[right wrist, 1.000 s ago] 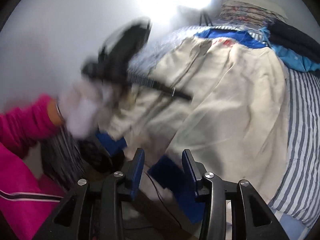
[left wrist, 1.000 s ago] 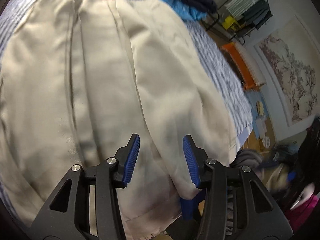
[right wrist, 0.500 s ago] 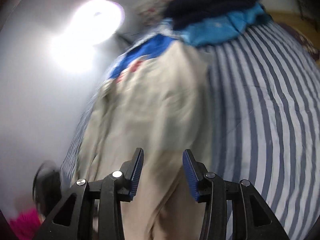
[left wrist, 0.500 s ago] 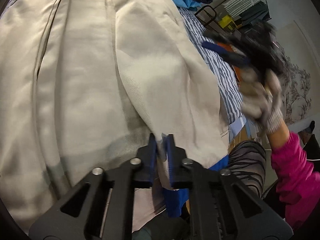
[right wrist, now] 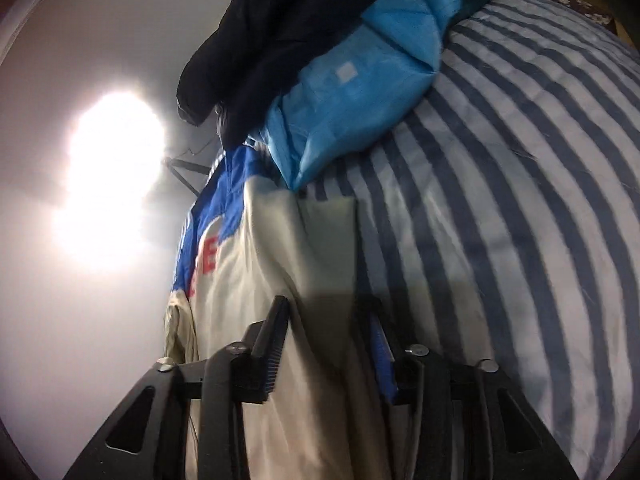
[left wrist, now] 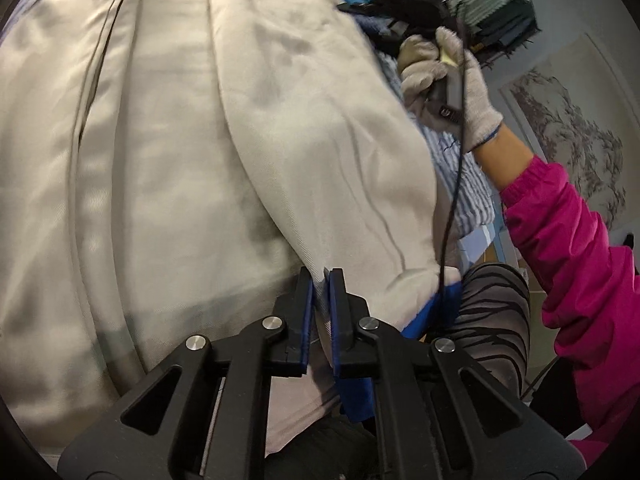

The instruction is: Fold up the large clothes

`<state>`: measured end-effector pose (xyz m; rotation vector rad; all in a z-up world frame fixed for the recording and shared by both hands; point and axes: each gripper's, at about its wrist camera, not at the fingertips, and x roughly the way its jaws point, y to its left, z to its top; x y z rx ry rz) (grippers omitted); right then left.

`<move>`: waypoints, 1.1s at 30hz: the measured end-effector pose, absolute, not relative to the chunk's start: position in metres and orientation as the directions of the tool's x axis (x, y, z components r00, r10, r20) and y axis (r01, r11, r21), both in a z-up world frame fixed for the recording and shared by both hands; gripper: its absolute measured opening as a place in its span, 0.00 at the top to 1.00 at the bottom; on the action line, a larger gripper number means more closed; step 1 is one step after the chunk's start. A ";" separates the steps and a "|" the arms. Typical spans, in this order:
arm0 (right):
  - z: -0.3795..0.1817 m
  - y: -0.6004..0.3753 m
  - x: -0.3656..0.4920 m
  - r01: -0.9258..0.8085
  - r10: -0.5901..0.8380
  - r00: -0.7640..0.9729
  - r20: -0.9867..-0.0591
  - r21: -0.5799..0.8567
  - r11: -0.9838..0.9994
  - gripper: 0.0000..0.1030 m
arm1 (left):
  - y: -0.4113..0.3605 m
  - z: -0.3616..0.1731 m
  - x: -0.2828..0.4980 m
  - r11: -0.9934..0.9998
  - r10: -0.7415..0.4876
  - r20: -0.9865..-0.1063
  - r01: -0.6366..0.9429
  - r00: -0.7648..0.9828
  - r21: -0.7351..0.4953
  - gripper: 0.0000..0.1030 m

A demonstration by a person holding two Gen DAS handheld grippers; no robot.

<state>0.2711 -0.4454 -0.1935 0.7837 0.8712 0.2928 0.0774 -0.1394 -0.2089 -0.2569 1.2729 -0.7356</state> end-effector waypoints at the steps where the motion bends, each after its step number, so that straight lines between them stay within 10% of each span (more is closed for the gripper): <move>1: -0.192 -0.442 0.273 0.061 0.533 0.629 -0.566 0.719 0.692 0.88 | -0.139 -0.210 0.079 0.747 -0.629 -0.770 0.355 0.105 -0.562 0.96; 11: -0.133 -0.415 0.303 0.038 0.277 0.633 -0.723 0.386 0.922 0.93 | -0.156 -0.213 0.065 0.725 -0.643 -0.763 0.375 0.067 -0.577 0.98; 15: -0.127 -0.424 0.275 0.021 0.336 0.633 -0.698 0.449 0.893 0.58 | -0.154 -0.206 0.061 0.726 -0.640 -0.764 0.392 0.086 -0.565 0.84; 33: -0.147 -0.413 -0.010 -0.061 0.496 0.517 -0.698 0.548 0.834 0.56 | -0.169 -0.225 0.059 0.681 -0.698 -0.716 0.324 0.016 -0.657 0.75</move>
